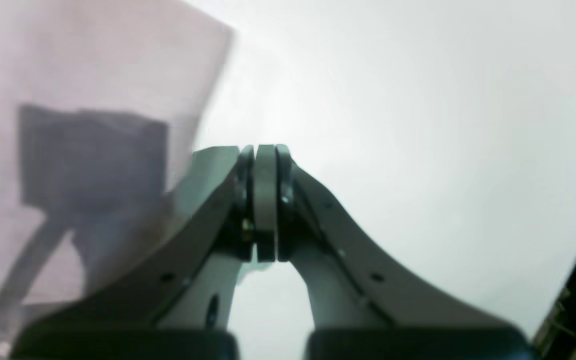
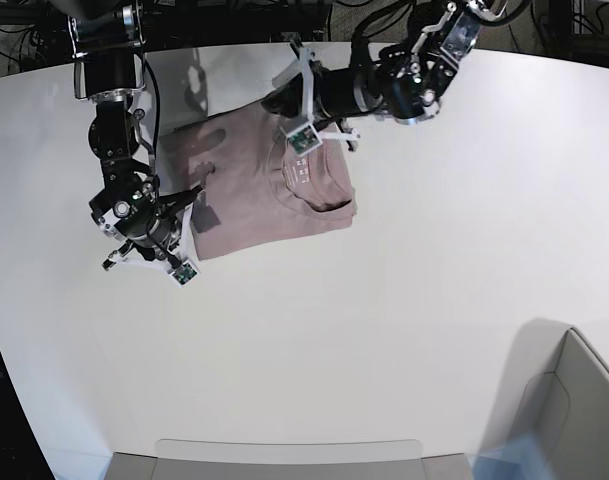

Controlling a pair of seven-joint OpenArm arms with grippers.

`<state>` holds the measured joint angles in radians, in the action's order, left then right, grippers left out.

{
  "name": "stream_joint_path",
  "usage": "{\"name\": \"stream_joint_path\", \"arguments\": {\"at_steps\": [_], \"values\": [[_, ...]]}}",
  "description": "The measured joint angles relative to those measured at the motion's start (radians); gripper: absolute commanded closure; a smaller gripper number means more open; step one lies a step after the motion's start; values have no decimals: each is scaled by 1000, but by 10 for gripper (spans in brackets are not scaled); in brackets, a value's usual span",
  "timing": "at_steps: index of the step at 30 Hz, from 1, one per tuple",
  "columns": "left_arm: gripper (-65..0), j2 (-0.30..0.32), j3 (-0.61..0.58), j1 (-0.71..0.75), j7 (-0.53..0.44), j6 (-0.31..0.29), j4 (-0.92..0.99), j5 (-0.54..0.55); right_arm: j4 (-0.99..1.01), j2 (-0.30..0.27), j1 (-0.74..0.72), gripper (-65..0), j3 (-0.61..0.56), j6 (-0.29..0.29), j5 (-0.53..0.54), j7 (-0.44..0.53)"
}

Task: Fold the T-shirt properly
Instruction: 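Press and flatten the folded bundle with both grippers, then push the folded shirt across the table with the left gripper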

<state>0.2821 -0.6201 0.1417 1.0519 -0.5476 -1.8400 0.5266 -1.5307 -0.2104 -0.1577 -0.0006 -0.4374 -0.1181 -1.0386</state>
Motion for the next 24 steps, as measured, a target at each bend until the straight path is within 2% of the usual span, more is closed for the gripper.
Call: {"name": "stream_joint_path", "arguments": {"at_steps": [4,7,9,11,12,14,15,17,20,22,24], "values": [[0,0,-14,-35,-3,1,78,1,13,-14,18,0,-21,-3,-13,0],[0,-1,-11,-73,-9,4,133,-1,13,-45,55,0,-88,-63,-8,-7],[0,-4,5,-91,-9,5,185,-2,8,-53,80,0,-126,-84,-24,9],[0,-28,71,-94,-4,-2,220,20,-16,-69,102,0,-150,-111,-22,10],[0,-51,134,-91,-6,27,231,24,-49,-85,125,0,-164,-143,-34,10],[0,-90,312,-92,-2,126,233,16,-167,-124,203,0,-206,-238,-13,-8],[0,-97,397,-97,-10,161,227,16,-225,-145,243,0,-217,-249,45,-14],[0,-87,523,-106,-10,187,180,-11,-316,-153,313,0,-229,-249,103,-11],[0,-64,541,-97,37,174,95,-10,-378,-138,330,0,-187,-249,127,19],[0,-85,535,-94,72,163,69,-2,-378,-133,330,0,-123,-249,104,4],[0,-104,526,-84,64,158,46,16,-373,-143,337,0,-71,-250,92,-17]]}}
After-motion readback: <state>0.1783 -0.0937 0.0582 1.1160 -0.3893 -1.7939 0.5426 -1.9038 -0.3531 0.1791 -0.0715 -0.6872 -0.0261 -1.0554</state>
